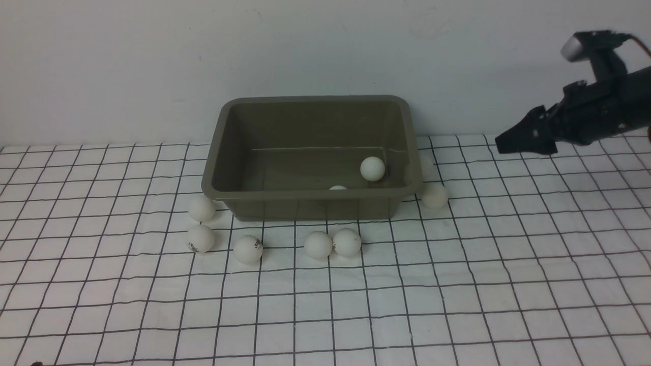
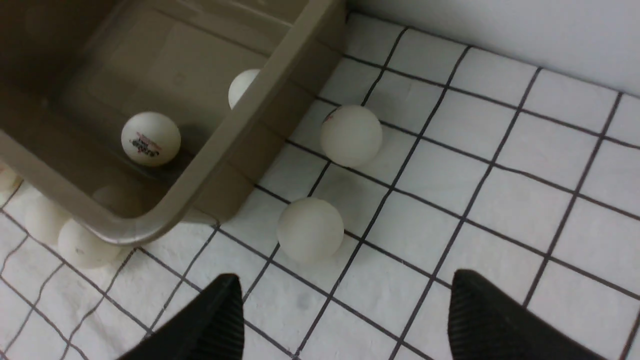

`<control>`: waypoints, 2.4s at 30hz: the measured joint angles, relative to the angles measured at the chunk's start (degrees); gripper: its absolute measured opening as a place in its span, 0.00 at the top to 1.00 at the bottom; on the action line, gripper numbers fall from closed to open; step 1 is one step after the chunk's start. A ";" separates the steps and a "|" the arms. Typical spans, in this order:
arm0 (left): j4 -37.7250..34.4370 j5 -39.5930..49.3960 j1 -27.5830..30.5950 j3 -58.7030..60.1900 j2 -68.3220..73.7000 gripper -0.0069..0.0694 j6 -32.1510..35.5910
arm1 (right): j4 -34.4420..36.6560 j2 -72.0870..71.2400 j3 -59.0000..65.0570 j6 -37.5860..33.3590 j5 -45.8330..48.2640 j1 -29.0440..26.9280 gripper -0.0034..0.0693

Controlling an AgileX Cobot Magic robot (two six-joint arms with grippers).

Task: Put the table tennis balls into the box on the white checkered tablecloth.
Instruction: 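Reach for and grasp a ping pong ball on the table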

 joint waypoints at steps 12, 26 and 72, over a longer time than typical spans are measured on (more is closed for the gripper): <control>0.00 0.00 0.00 0.00 0.00 0.32 0.00 | -1.40 4.16 -0.16 -7.19 -8.94 9.44 0.27; 0.00 0.00 0.00 0.00 0.00 0.32 0.00 | -5.35 9.00 -1.11 -5.39 -14.00 11.92 0.27; 0.00 0.00 0.00 0.00 0.00 0.32 0.00 | -2.64 6.57 -1.37 -6.38 -24.36 11.36 0.97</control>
